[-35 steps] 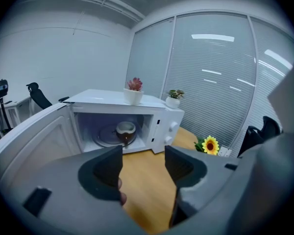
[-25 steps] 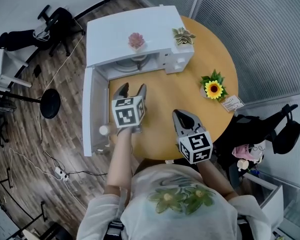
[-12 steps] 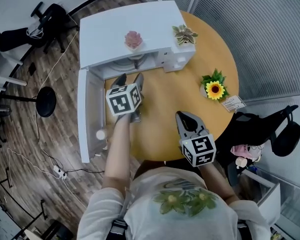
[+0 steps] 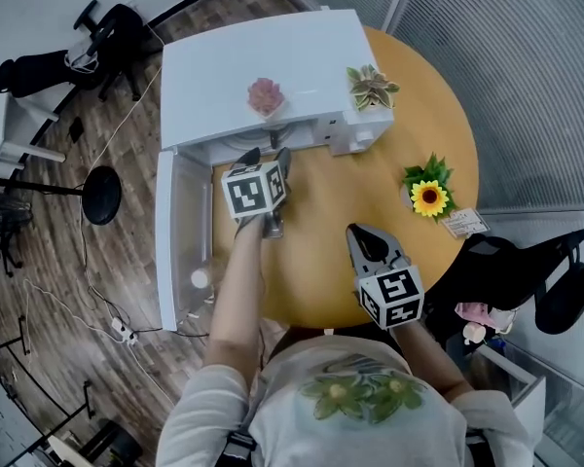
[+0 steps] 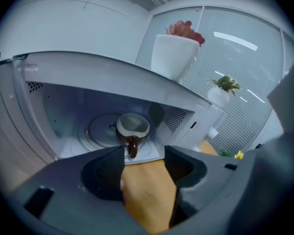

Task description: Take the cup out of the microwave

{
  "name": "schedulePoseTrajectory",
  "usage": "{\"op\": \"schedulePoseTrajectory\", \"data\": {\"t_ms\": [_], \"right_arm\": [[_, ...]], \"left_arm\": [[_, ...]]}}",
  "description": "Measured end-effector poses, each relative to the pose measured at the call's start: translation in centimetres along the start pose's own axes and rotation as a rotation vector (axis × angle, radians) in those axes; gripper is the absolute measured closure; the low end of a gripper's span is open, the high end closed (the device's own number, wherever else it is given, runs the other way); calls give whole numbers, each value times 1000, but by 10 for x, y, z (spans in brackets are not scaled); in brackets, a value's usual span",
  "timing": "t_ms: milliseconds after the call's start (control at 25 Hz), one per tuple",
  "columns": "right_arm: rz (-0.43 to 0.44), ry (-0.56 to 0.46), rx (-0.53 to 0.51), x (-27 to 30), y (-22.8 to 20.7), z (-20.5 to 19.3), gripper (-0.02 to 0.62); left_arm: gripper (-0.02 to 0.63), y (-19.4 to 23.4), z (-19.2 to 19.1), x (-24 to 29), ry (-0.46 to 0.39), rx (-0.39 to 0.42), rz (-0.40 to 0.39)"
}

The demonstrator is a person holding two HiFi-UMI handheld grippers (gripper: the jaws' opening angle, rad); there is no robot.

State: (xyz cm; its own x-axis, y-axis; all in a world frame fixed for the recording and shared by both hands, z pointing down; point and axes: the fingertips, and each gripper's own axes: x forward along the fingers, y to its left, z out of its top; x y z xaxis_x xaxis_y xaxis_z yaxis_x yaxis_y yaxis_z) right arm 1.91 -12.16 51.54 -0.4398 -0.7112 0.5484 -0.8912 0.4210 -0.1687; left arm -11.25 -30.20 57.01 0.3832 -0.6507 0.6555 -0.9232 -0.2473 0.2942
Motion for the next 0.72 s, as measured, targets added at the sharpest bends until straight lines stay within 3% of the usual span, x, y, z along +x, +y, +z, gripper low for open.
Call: {"op": "schedulePoseTrajectory", "data": {"t_ms": [720], "right_arm": [[18, 18, 6, 20, -23, 9, 578]], "left_arm": [[371, 20, 1, 59, 96, 1, 75]]}}
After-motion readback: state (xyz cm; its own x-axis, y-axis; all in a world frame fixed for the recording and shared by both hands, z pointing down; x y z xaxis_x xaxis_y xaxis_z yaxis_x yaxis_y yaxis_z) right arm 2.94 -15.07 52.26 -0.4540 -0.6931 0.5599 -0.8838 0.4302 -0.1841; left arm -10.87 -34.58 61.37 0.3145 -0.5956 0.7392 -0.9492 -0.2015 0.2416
